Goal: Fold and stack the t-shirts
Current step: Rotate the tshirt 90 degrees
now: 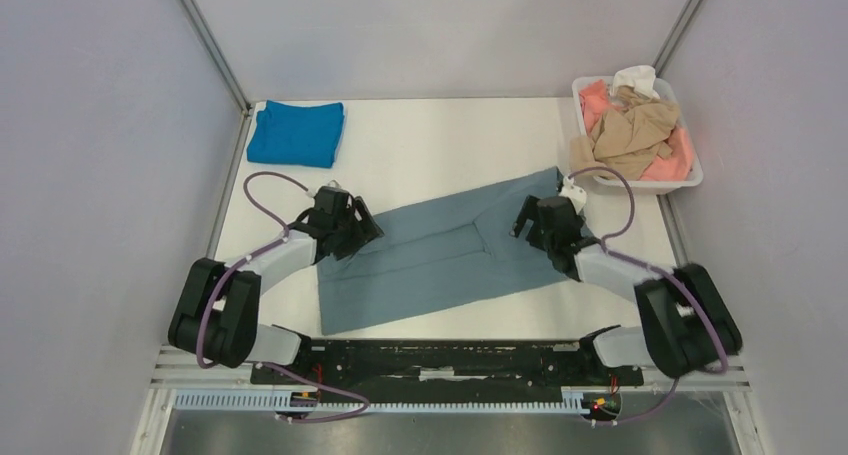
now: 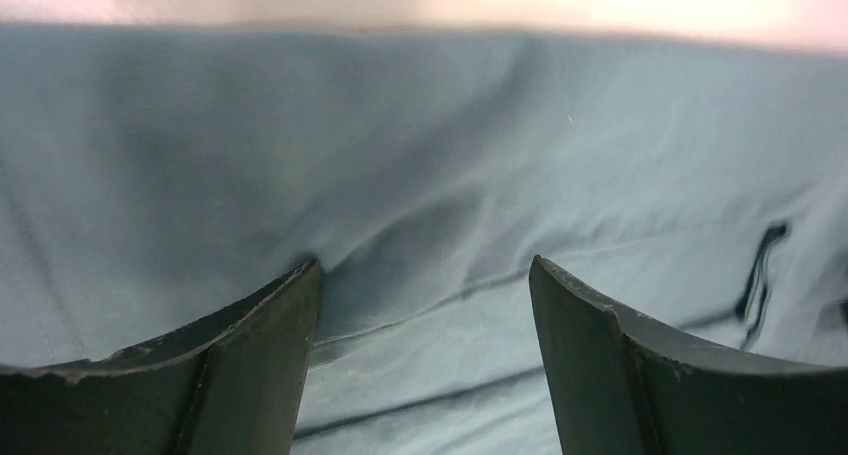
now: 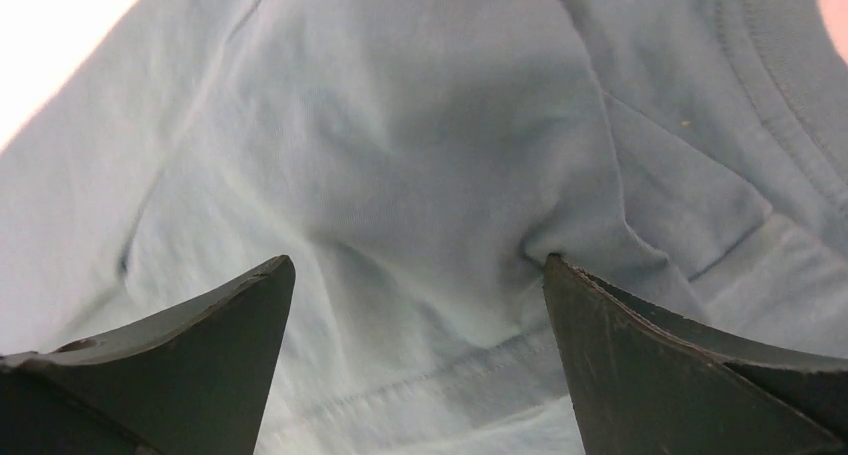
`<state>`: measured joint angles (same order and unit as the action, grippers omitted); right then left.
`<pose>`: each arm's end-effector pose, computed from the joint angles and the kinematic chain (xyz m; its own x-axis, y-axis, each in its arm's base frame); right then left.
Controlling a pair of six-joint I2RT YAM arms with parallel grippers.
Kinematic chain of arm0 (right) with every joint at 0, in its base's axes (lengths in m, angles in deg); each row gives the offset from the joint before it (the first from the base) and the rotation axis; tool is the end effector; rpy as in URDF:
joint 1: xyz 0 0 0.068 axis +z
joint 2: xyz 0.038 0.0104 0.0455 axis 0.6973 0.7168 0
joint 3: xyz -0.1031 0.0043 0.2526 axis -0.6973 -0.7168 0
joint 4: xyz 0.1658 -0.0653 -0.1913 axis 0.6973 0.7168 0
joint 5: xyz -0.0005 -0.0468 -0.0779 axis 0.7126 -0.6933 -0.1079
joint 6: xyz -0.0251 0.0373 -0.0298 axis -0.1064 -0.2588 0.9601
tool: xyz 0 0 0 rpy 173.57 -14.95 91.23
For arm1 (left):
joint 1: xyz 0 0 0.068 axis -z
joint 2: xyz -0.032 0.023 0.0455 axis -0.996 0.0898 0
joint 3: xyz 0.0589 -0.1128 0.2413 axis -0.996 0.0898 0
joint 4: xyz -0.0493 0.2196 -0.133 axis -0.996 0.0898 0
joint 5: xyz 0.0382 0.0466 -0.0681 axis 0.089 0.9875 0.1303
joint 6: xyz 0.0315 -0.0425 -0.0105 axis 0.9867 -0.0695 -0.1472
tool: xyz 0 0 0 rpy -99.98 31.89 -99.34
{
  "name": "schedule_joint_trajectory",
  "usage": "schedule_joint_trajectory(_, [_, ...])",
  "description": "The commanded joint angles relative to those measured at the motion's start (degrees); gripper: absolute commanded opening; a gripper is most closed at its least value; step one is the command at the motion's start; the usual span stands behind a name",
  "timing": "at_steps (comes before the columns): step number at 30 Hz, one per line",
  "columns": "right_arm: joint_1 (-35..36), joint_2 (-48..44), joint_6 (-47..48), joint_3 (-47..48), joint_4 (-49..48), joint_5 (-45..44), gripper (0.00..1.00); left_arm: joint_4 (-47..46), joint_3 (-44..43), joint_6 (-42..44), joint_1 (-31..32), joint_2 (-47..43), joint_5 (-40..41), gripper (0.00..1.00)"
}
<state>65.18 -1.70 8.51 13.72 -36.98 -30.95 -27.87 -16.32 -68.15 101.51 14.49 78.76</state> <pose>0.2117 0.0708 0.1481 -0.6162 0.3703 -0.6951 0.2515 0.9289 0.2718 0.2500 -0.0765 0.1606 -0.7699 -0.4865 -0.4131 -0.2970 0.8460 -0.4429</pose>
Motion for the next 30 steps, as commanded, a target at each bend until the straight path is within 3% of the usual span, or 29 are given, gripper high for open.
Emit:
schedule_joint_trajectory(1, [-2.76,20.3,0.52,13.32,-11.18,4.99,0.98,3.53,4.26,-7.99,7.61,-1.31,2.4,0.82])
schedule_joint_trajectory(5, [-3.05,38.9,7.83,36.44,-9.05,13.22,0.98,-6.95,9.2,-19.51,18.49,-0.93,2.46,0.82])
schedule_joint_trajectory(8, [-3.29,50.38,9.12,51.1,-9.57,16.88,0.98,-11.32,10.34,-26.89,26.87,0.13,7.39,0.82])
schedule_joint_trajectory(11, [-3.33,59.29,8.02,61.76,-12.52,23.72,0.98,-11.87,9.23,-30.87,33.68,-0.34,9.67,0.82])
schedule_joint_trajectory(17, [-3.44,72.41,3.88,81.58,-12.17,23.39,0.98,-4.82,3.74,-32.27,43.6,-1.84,18.1,0.82])
schedule_joint_trajectory(23, [-3.49,74.67,2.48,87.75,-11.95,22.87,0.98,0.39,0.6,-30.23,48.03,-4.08,21.74,0.82])
schedule_joint_trajectory(28, [-3.08,67.27,8.65,87.24,-9.05,26.23,0.98,3.41,-2.88,-22.79,48.21,-7.62,23.33,0.84])
schedule_joint_trajectory(30, [-2.77,61.42,12.64,84.14,-7.98,25.46,0.98,3.3,-4.31,-16.14,48.23,-8.34,22.89,0.84])
